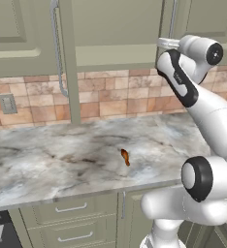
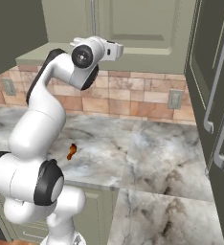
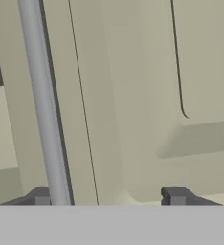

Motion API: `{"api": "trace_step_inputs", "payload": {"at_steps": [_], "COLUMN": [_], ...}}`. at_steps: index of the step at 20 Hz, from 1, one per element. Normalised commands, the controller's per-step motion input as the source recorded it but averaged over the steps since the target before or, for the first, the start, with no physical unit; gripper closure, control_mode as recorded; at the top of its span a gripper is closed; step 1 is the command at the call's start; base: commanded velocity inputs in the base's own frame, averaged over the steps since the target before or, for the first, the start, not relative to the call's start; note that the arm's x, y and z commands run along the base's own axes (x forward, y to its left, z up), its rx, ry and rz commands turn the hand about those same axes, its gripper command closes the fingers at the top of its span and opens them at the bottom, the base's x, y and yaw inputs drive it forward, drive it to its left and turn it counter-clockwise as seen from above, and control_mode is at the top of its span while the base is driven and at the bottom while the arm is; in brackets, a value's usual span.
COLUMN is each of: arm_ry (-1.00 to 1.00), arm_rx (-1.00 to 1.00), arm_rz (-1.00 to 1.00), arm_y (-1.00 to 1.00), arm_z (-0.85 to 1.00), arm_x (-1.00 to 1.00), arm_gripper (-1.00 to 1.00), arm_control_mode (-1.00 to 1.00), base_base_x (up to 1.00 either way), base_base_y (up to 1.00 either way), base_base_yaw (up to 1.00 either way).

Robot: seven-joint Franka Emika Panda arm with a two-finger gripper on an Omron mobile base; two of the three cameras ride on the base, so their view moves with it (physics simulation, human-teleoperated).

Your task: Retrieve the tupperware from the cabinet, then place the raw meat into the tupperware to avoid contamination.

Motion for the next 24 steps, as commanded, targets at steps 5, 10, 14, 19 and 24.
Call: {"api": "trace_step_inputs", "payload": {"at_steps": [5,10,14,19,24], "arm_ry": [-0.01,0.00,0.01,0.03,0.05], "arm_rx": [0.01,0.00,0.00,0.00,0.00], "arm_rz": [0.00,0.00,0.00,0.00,0.00], "arm_y": [-0.08,-0.21,-0.33,-0.38,-0.51], "arm_z": [0.02,0.12,0.18,0.27,0.24], "arm_x": [0.01,-0.13,-0.22,-0.26,-0.29], "arm_gripper": [1.00,1.00,1.00,1.00,1.00], "arm_control_mode": [-1.00,-1.00,-1.00,-1.00,-1.00], "base_base_x": [0.00,0.00,0.00,0.00,0.00], "base_base_y": [0.00,0.00,0.00,0.00,0.00], "base_base_yaw": [0.00,0.00,0.00,0.00,0.00]}}
